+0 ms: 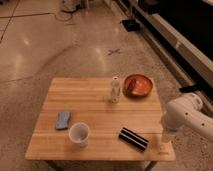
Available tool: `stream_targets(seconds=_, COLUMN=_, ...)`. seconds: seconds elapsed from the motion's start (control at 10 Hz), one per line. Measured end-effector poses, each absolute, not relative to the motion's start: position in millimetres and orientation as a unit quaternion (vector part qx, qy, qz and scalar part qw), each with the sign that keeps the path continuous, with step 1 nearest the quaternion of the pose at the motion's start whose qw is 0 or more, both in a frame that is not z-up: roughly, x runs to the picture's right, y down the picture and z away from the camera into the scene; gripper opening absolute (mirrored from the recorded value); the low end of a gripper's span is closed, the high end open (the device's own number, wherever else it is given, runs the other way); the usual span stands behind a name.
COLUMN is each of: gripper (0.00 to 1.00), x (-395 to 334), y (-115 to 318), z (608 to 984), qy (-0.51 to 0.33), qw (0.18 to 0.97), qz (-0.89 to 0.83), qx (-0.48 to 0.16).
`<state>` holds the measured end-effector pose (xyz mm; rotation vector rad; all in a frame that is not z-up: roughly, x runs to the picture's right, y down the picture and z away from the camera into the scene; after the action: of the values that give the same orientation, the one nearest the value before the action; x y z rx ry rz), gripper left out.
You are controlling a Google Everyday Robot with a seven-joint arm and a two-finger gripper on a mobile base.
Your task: Push the eraser across the table
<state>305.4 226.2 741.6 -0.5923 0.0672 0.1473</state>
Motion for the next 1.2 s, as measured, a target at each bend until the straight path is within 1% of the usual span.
stream_targets(seconds=0.4, gripper=0.65, x=304, y=260, z=737, qy=0.036, qw=0.946, qz=0.108, qx=-0.305)
stream_targets(seconds=0.8, gripper=0.65, x=273, y=288, z=731, qy=0.018, qw=0.938, qz=0.108, qx=-0.33)
stream_targets(seconds=0.9, gripper=0.62, x=266, y=294, z=731, qy=0.014, qw=0.936, qz=0.107, qx=-0.334)
stream_targets(seconds=1.0, gripper=0.55, x=262, y=298, z=732, qy=0.011, qw=0.935, qz=0.106, qx=-0.337)
stream_targets(seconds=1.2, gripper=0.34, x=258, y=303, z=735, qy=0.007, qw=0.936, qz=0.106, qx=-0.336)
